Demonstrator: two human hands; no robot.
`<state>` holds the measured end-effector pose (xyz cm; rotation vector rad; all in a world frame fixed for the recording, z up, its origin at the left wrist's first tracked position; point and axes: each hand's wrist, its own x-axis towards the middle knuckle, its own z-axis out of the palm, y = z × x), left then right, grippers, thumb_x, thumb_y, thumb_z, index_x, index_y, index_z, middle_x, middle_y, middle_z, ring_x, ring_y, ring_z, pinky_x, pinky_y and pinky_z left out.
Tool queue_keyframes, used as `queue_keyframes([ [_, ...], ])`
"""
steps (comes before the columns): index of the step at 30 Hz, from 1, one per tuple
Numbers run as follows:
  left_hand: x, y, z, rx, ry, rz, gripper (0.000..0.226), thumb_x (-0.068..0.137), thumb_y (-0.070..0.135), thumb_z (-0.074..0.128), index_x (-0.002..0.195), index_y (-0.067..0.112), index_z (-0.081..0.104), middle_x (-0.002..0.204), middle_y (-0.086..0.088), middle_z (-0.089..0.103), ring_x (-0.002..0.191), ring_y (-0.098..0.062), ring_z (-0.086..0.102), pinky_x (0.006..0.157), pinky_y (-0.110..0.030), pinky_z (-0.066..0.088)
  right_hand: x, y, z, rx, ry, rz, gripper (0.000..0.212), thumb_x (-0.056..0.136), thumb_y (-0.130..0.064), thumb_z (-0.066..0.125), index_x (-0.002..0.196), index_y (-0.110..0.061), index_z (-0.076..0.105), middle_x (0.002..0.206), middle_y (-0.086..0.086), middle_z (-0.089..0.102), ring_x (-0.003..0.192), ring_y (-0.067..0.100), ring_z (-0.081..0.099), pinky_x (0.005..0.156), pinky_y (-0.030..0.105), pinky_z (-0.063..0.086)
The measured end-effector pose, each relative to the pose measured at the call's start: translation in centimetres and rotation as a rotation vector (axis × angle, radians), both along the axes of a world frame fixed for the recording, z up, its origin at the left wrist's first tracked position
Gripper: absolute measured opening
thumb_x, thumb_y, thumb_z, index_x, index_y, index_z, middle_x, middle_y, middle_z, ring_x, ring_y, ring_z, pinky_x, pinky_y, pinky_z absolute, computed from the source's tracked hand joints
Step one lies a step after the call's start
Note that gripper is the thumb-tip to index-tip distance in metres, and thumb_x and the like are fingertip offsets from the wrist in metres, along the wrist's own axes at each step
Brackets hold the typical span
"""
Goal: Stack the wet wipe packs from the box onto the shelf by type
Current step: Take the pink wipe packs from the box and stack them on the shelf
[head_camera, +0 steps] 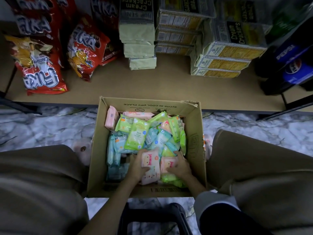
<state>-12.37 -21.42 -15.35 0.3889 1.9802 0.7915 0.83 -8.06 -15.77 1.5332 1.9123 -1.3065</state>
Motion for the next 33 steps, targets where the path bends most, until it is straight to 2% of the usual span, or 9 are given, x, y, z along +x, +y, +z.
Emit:
queue_keyframes([
  [4,-0.8,-0.3,0.0,0.078,-0.022,0.026,0.059,0.07,-0.012,0.067,0.117,0.016,0.046,0.11,-0.009,0.051,0.109,-0.027,0.052,0.081,-0.038,0.049,0.4,-0.2,-0.2,0.076,0.128,0.002,0.064,0.069,0.009,0.061,0.127,-0.018,0.052,0.118,0.013,0.055,0.107,0.028,0.054,0.086,0.03,0.047],
  [9,-1.9,-0.7,1.0,0.125,-0.049,0.091,0.053,0.074,-0.014,0.063,0.107,0.02,0.039,0.107,-0.005,0.051,0.106,-0.021,0.05,0.072,-0.031,0.047,0.1,-0.2,-0.4,0.122,0.167,0.129,0.037,0.069,0.004,0.068,0.101,-0.015,0.068,0.11,0.013,0.063,0.106,0.027,0.058,0.089,0.029,0.047],
  [13,-3.0,-0.2,3.1,0.21,-0.025,0.179,0.053,0.074,-0.015,0.064,0.106,0.021,0.041,0.106,-0.009,0.054,0.107,-0.027,0.053,0.071,-0.035,0.05,-1.3,0.8,2.1,0.177,0.266,0.146,0.034,0.08,0.0,0.063,0.112,-0.013,0.065,0.105,0.007,0.061,0.1,0.017,0.054,0.09,0.027,0.044],
  [19,-5.3,1.6,9.5,0.38,0.11,0.227,0.053,0.073,-0.014,0.065,0.104,0.023,0.044,0.102,-0.004,0.056,0.1,-0.021,0.054,0.078,-0.042,0.05,-3.7,3.5,8.1,0.285,0.464,0.105,0.032,0.091,-0.003,0.052,0.121,-0.012,0.056,0.101,0.017,0.065,0.096,0.029,0.061,0.076,0.034,0.05],
  [20,-5.7,1.9,10.9,0.413,0.148,0.225,0.053,0.072,-0.015,0.065,0.105,0.021,0.045,0.101,-0.001,0.056,0.099,-0.019,0.055,0.077,-0.038,0.051,-4.0,3.9,9.6,0.311,0.5,0.095,0.033,0.091,-0.003,0.05,0.121,-0.014,0.055,0.099,0.015,0.065,0.095,0.029,0.062,0.074,0.034,0.05],
  [23,-6.5,2.9,15.9,0.53,0.261,0.177,0.051,0.073,-0.016,0.064,0.107,0.017,0.045,0.096,0.007,0.052,0.088,-0.004,0.053,0.067,-0.008,0.044,-4.9,5.0,14.4,0.361,0.643,0.081,0.034,0.093,-0.004,0.047,0.122,-0.022,0.054,0.101,0.006,0.062,0.09,0.028,0.061,0.068,0.034,0.05],
  [25,-6.9,3.4,19.2,0.608,0.321,0.133,0.051,0.074,-0.013,0.065,0.109,0.019,0.044,0.099,0.004,0.053,0.086,0.001,0.052,0.063,-0.005,0.042,-5.3,5.5,17.8,0.401,0.744,0.068,0.033,0.094,-0.006,0.048,0.121,-0.024,0.054,0.105,0.001,0.059,0.09,0.021,0.059,0.072,0.031,0.049],
  [28,-7.7,3.8,23.1,0.717,0.45,0.103,0.056,0.074,-0.005,0.069,0.108,0.032,0.045,0.109,0.005,0.056,0.096,-0.011,0.056,0.069,-0.009,0.044,-5.4,6.0,22.8,0.479,0.9,0.039,0.03,0.095,-0.011,0.049,0.119,-0.029,0.056,0.114,-0.004,0.059,0.102,0.015,0.059,0.082,0.035,0.051],
  [33,-9.1,4.5,31.1,0.889,0.517,0.082,0.053,0.076,0.001,0.07,0.108,0.035,0.046,0.11,0.02,0.053,0.103,-0.007,0.056,0.075,-0.024,0.051,-5.7,7.1,31.1,0.578,1.152,-0.059,0.026,0.096,-0.011,0.048,0.114,-0.026,0.058,0.114,-0.013,0.061,0.099,-0.007,0.058,0.072,0.01,0.047],
])
